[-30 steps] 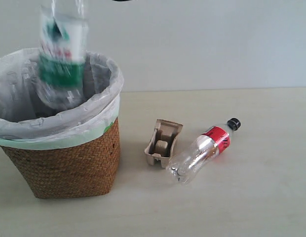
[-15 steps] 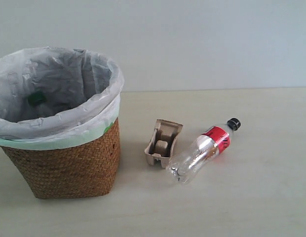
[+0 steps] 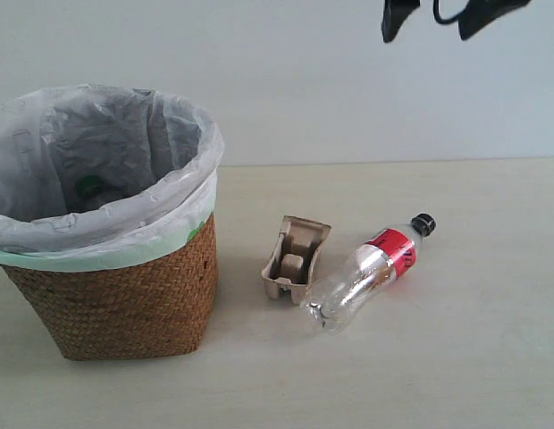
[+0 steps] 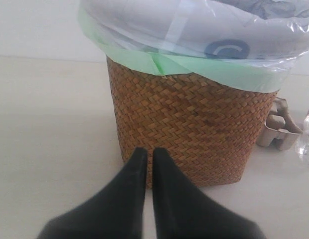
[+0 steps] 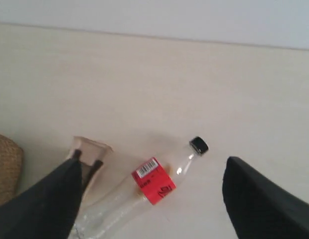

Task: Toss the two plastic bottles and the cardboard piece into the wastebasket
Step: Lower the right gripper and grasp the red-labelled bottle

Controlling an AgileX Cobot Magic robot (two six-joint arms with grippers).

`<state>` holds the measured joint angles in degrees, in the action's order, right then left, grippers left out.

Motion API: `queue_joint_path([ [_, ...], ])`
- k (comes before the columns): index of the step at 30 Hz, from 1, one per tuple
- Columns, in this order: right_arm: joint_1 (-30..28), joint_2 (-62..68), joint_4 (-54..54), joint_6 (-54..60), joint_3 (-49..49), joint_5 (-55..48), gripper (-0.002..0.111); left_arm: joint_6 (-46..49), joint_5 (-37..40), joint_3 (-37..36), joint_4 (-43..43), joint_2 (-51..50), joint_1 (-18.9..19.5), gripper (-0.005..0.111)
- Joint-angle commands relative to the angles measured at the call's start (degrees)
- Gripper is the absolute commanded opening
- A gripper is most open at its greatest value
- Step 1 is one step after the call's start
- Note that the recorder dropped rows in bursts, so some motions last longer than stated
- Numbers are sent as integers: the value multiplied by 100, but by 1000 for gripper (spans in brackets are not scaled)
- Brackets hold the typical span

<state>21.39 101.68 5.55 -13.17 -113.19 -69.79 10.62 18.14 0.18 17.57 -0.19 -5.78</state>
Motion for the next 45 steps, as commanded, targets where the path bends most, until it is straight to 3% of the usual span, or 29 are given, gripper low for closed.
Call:
queue_joint_path([
  [1,-30,-40,217,-410,887,-17,69,-30,-10,-18,21,19,20,4],
  [6,-30,-40,206,-903,2031,382,69,-30,-10,-18,21,19,20,4],
  [15,104,-40,-1042,-1421,3993,2650,69,-30,-10,-18,21,19,20,4],
  [19,348,-40,-1095,-2104,4543,3569,69,-30,-10,-18,21,19,20,4],
  [45,594,904,-996,-2849,4743,4612,69,-30,-10,-18,21,19,20,4],
])
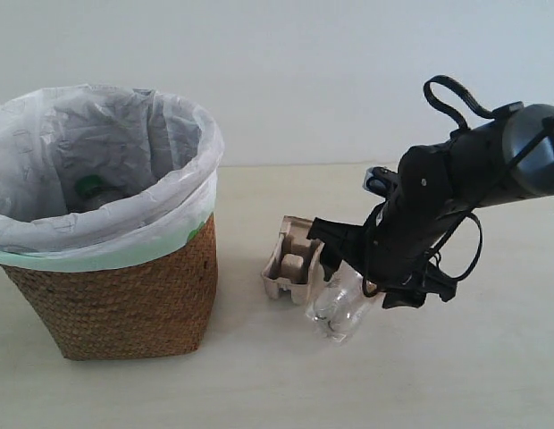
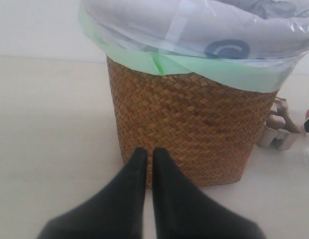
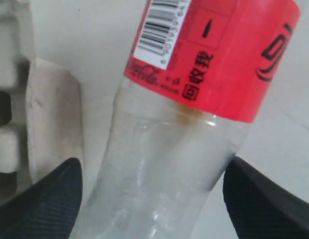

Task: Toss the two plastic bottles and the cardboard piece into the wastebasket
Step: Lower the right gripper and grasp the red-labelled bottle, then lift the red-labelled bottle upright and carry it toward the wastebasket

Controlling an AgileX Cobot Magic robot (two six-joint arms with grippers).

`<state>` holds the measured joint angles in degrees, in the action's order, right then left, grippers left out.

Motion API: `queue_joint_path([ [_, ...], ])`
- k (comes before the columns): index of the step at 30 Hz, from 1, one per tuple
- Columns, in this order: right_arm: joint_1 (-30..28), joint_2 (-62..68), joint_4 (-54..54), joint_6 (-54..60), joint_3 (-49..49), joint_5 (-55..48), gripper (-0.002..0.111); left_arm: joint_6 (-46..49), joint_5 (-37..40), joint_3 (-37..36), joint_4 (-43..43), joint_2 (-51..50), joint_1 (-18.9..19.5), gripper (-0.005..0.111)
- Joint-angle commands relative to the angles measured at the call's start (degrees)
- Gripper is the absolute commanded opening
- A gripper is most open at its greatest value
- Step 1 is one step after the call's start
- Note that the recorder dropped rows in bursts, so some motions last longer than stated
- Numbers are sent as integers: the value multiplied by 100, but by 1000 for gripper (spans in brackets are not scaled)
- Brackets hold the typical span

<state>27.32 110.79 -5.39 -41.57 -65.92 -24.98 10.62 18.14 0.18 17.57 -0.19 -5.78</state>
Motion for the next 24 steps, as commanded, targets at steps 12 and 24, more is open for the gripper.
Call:
queue_joint_path([
  [12,1,284,234,82,15,92,69,-30,-10,-18,21,19,20,4],
  [24,-161,252,539,770,-4,-215,1,-30,-10,-18,21,19,20,4],
])
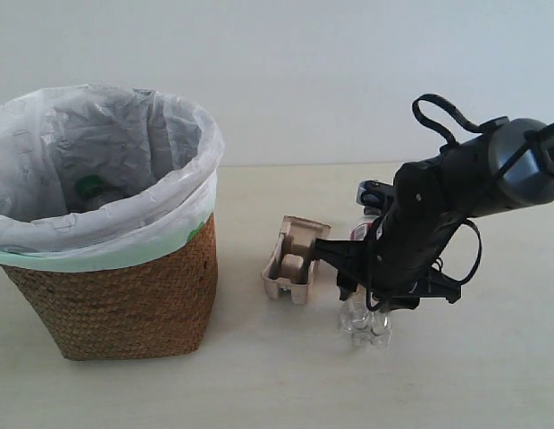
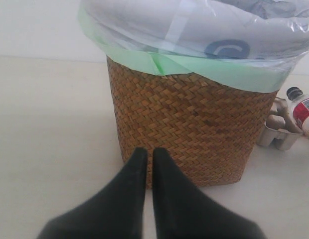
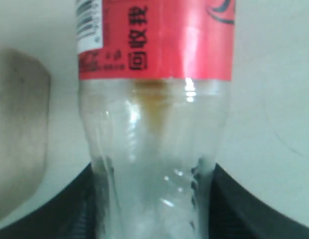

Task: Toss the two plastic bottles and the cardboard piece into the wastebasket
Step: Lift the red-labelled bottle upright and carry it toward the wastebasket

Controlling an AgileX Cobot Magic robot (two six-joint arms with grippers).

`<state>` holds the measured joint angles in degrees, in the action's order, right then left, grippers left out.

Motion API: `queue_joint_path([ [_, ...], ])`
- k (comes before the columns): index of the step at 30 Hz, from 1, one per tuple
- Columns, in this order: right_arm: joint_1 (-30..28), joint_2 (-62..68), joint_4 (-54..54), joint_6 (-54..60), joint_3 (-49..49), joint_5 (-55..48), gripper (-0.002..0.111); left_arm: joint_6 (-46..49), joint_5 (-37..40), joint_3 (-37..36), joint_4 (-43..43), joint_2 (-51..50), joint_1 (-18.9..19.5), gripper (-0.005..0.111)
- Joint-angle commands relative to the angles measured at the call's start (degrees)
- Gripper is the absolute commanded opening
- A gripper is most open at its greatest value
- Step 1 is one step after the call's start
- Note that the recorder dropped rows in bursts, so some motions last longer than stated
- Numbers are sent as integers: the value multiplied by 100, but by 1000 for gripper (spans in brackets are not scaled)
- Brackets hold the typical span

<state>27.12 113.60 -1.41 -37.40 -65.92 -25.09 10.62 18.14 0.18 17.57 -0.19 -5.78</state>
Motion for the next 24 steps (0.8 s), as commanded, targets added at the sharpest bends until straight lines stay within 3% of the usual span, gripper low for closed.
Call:
queue_joint_path([
  [1,-147,-41,141,452,-4,-232,1,-30,-10,-18,21,19,20,4],
  [6,-460,-505,209,922,-4,-465,1,-30,-10,-18,21,19,20,4],
  [13,-884,-2401,171,2015,-4,-286,1,-30,-10,-18,21,19,20,4],
  [19,-348,-3310,-1371,4332,-4,2,1,-30,-10,-18,21,19,20,4],
  [24,-130,-3310,-1552,3793,607,1289,1,-30,-10,-18,21,19,20,4],
])
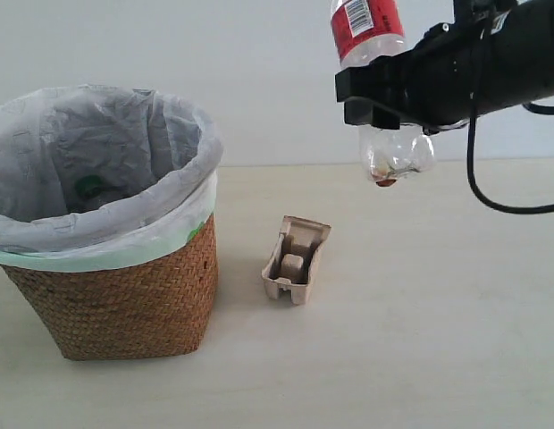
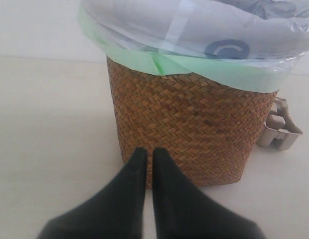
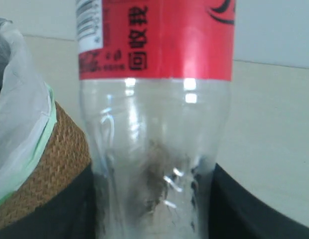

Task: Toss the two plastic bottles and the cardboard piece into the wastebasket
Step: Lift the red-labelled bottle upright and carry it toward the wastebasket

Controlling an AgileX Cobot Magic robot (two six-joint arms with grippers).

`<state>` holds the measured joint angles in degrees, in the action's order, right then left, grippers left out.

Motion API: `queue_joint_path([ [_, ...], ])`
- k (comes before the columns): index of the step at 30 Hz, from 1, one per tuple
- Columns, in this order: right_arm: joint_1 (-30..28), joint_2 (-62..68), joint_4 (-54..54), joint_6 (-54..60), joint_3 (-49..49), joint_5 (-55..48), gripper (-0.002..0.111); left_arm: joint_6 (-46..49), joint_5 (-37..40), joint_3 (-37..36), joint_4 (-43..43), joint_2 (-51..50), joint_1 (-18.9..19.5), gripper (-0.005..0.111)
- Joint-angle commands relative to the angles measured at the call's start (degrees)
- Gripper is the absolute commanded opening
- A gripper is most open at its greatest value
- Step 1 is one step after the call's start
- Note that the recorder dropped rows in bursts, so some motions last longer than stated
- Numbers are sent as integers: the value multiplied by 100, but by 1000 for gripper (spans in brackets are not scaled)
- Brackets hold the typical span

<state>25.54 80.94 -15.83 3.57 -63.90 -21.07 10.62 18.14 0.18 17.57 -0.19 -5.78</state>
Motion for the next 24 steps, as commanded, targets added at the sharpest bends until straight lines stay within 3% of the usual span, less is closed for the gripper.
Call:
queue_joint_path([
  [1,28,-44,-140,-395,584,1154,1,-30,-10,-18,21,19,20,4],
  [5,28,-44,-157,-432,1577,2434,1,-30,-10,-18,21,19,20,4],
  [7,28,-44,-157,-432,1769,2607,1,-30,-10,-18,21,19,20,4],
  [11,-15,-52,-157,-304,1634,2240,1,-30,-10,-18,21,19,20,4],
  [18,-439,-30,-157,-496,617,402,1,-30,-10,-18,21,19,20,4],
  [24,125,-30,-471,-292,-202,-70,1,-30,-10,-18,21,19,20,4],
])
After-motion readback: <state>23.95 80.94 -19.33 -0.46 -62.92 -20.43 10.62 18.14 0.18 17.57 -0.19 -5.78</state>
